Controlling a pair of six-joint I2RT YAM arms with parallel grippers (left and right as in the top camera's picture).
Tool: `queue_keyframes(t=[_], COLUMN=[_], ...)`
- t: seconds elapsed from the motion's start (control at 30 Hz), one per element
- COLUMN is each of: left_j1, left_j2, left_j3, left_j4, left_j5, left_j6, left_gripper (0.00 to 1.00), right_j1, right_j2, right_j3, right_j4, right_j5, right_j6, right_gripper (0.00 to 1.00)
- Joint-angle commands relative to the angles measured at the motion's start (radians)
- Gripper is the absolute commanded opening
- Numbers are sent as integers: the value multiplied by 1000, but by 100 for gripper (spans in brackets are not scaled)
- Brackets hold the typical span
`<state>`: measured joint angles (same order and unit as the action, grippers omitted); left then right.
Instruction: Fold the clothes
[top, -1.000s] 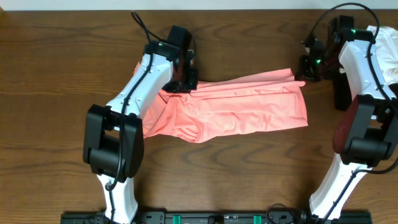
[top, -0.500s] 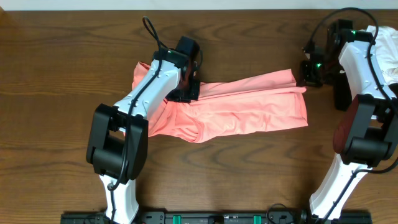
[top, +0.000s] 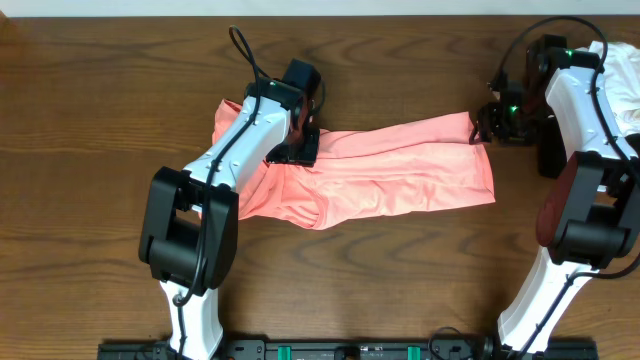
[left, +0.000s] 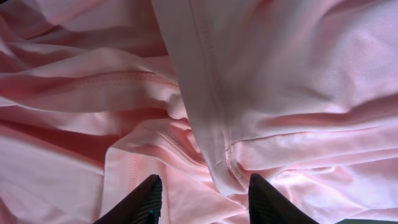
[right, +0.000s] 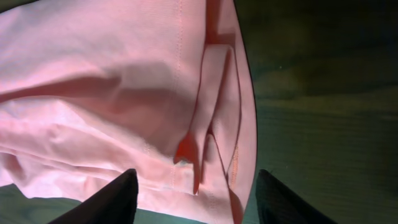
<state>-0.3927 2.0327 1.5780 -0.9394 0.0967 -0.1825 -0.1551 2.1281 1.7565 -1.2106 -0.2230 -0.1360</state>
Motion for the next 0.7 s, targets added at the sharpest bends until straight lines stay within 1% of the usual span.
queue_keyframes(t=[0.0, 0.13, 0.17, 0.27, 0.33, 0.4, 0.5, 0.57, 0.67], left_j1=[6, 11, 12, 16, 19, 25, 51, 77, 121], left_j2=[-13, -31, -43, -100, -156, -216, -292, -326, -348], left_j3=[-9, 12, 21, 33, 33, 33, 33, 33, 32], left_j4=[-6, -17, -22, -25, -24, -18, -13, -13, -14], left_j5=[-20, -19, -19, -19, -19, -19, -19, -19, -19], left_j6=[6, 5, 5, 4, 5, 5, 5, 5, 5], left_gripper=[46, 47, 49, 56, 60, 62, 66, 70, 71], right_j1=[-16, -36, -45, -81, -108, -130, -145, -146, -140], right_j2=[-28, -28, -28, -28, -28, -28, -28, -28, -28], right_j3=[-5, 6, 10, 11, 11, 11, 10, 10, 2], right_j4=[3, 3, 3, 6, 2, -2, -27, -50, -61], right_j5=[9, -54, -87, -246, -298, -306, -305, -304, -295], right_j6=[10, 15, 12, -58, -84, -96, -151, -197, -229], right_gripper=[56, 57, 58, 63, 64, 68, 71, 73, 72])
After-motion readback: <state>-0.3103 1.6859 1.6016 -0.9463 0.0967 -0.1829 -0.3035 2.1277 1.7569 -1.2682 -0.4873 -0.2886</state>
